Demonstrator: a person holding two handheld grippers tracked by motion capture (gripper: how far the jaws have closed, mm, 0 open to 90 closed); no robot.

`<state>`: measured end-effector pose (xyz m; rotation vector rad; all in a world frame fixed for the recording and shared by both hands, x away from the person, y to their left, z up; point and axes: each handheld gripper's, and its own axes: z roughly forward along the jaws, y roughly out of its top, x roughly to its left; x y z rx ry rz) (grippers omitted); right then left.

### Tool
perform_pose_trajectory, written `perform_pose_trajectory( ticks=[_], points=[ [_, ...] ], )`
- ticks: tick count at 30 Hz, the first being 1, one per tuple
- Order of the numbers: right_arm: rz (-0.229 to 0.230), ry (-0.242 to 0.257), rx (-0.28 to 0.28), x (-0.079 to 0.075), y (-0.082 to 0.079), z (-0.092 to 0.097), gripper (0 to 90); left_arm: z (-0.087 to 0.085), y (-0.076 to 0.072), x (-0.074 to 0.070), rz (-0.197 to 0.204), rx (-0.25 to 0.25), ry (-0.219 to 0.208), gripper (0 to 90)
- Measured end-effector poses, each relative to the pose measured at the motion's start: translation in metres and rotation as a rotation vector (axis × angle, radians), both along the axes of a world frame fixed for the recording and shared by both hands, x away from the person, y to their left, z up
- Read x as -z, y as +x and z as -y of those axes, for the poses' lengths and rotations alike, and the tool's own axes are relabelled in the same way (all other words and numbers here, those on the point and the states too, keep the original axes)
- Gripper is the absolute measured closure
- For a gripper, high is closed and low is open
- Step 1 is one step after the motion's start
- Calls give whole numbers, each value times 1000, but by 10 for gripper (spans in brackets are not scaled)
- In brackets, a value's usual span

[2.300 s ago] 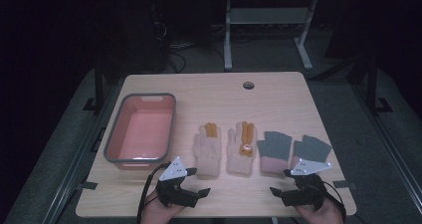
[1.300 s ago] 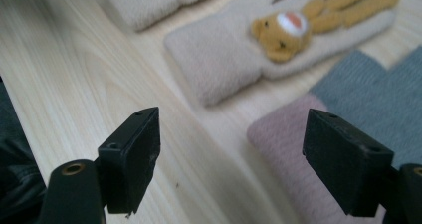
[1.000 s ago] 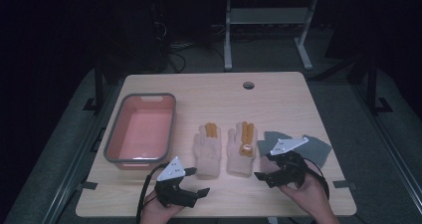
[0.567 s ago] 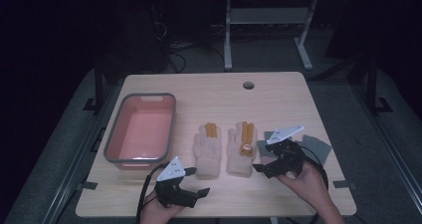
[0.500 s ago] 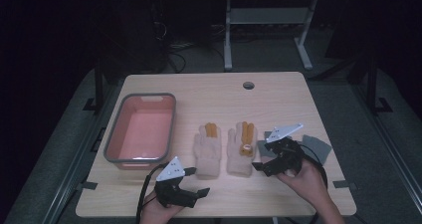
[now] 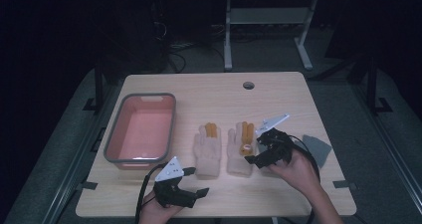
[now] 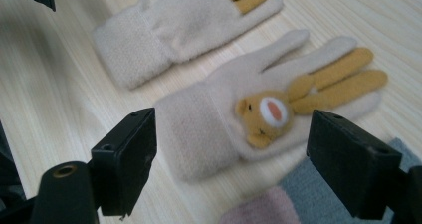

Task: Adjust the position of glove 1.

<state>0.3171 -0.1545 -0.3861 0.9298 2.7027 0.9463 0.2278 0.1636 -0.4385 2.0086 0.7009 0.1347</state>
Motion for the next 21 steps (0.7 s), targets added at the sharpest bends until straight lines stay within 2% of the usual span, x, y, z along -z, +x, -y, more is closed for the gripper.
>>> perform_pose_trajectory(
  ticks=[9,12,16,17,21],
  points=[
    [4,-29,-35,-9,12,-18,223,2,1,0,7,1,-1,182],
    [-5,-41,-39,-7,17,-22,228,0,0,-1,10,-2,-10,182],
    [-32,-85,-39,3,25,-29,248,-2,0,-4,19,-7,-10,182],
    [-19,-97,-51,5,28,-30,251,-2,0,-3,17,-9,-12,183],
    [-32,-111,-45,10,32,-32,254,-1,2,-3,13,-1,-12,182]
  ],
)
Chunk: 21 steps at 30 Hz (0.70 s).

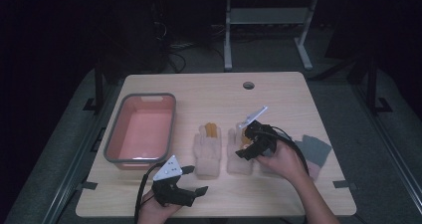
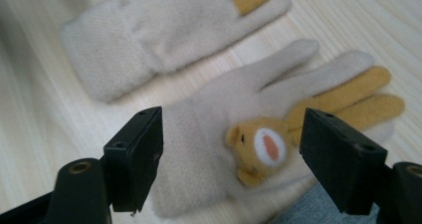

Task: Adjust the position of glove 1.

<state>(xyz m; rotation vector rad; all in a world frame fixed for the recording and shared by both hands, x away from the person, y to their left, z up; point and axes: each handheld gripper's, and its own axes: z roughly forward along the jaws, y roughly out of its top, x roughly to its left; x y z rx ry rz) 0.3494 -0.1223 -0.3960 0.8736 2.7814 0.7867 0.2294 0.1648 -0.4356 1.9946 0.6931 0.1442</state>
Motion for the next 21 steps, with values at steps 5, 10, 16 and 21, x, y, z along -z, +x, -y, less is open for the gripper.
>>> perform_pose_trajectory(
  ticks=[5,10,16,21],
  points=[
    [-16,-28,6,10,7,-3,305,1,0,2,-5,13,17,183],
    [-50,-90,37,25,18,-6,370,2,-2,1,0,8,2,182],
    [-63,-114,40,31,23,-5,451,2,-1,1,-1,9,0,182],
    [-58,-129,40,38,22,-6,507,2,0,1,-6,9,2,182]
  ],
)
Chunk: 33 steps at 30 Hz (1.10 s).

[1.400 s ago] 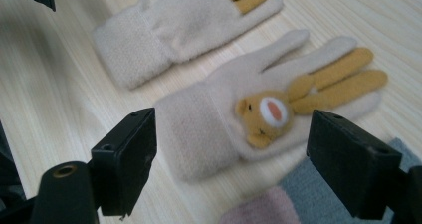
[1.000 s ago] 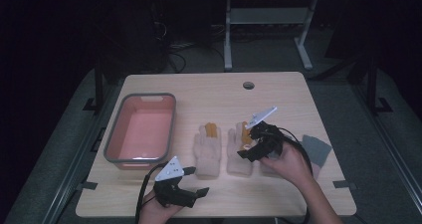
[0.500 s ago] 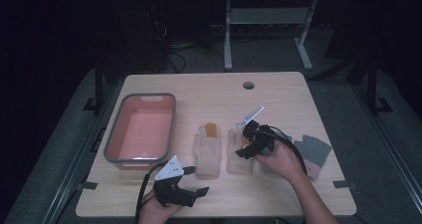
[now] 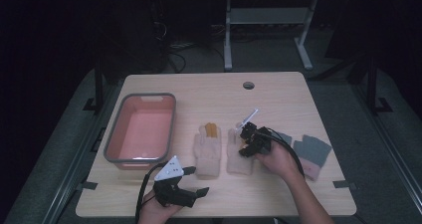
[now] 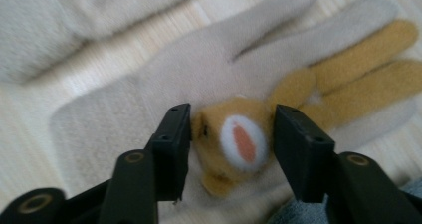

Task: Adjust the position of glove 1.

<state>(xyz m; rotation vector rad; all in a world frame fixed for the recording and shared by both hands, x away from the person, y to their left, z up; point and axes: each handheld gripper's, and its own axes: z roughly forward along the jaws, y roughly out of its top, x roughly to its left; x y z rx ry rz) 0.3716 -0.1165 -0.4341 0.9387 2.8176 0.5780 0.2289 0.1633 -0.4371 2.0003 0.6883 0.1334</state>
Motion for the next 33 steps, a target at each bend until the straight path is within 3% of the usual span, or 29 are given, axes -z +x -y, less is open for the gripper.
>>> perform_pose_trajectory(
  ticks=[6,11,18,33],
  points=[
    [1,24,13,4,1,5,539,0,0,-1,0,-3,-1,182],
    [20,-2,8,3,-1,2,589,1,0,0,-1,0,3,182],
    [42,2,-13,-2,-4,3,632,-2,0,-1,3,-10,-5,183],
    [101,32,-64,-38,-13,-2,643,-3,0,-3,10,-32,6,184]
  ],
)
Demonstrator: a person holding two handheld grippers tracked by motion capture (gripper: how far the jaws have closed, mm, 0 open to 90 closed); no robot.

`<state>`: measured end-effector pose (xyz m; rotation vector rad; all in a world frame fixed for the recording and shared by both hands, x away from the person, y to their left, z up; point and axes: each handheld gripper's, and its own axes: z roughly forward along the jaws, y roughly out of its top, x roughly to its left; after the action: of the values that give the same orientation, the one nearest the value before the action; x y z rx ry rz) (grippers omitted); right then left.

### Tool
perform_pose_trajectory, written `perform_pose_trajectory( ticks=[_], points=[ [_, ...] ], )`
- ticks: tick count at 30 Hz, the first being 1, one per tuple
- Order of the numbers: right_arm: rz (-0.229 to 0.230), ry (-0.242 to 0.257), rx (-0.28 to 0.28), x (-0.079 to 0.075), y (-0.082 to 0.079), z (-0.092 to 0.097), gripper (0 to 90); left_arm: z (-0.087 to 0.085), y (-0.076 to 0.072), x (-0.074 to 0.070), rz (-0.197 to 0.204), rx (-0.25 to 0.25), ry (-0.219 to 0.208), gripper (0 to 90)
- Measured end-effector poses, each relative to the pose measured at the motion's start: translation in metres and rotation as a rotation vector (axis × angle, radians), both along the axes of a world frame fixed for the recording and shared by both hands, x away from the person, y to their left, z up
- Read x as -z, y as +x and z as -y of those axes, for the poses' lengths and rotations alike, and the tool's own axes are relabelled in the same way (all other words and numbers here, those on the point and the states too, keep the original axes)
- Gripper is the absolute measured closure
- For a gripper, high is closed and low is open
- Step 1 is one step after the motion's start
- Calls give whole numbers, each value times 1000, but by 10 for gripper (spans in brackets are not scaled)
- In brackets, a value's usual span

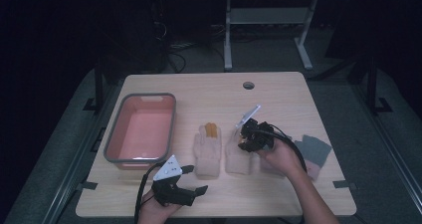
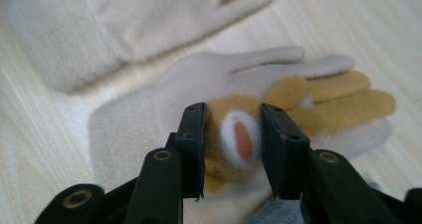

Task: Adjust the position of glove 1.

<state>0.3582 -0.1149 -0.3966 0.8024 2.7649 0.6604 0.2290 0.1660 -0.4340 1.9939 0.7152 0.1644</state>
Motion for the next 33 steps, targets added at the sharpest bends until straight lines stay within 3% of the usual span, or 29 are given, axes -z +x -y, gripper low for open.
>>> perform_pose_trajectory(
  ticks=[8,16,25,33],
  points=[
    [49,35,-50,-31,-4,-10,643,-2,2,0,-6,-21,-2,186],
    [63,61,-122,-45,-5,-38,642,-4,2,-1,-3,-52,-5,186],
    [51,56,-200,-40,0,-72,642,-9,1,-2,-13,-75,-3,194],
    [15,50,-213,-28,9,-86,641,-8,3,-1,-26,-78,-4,193]
  ],
)
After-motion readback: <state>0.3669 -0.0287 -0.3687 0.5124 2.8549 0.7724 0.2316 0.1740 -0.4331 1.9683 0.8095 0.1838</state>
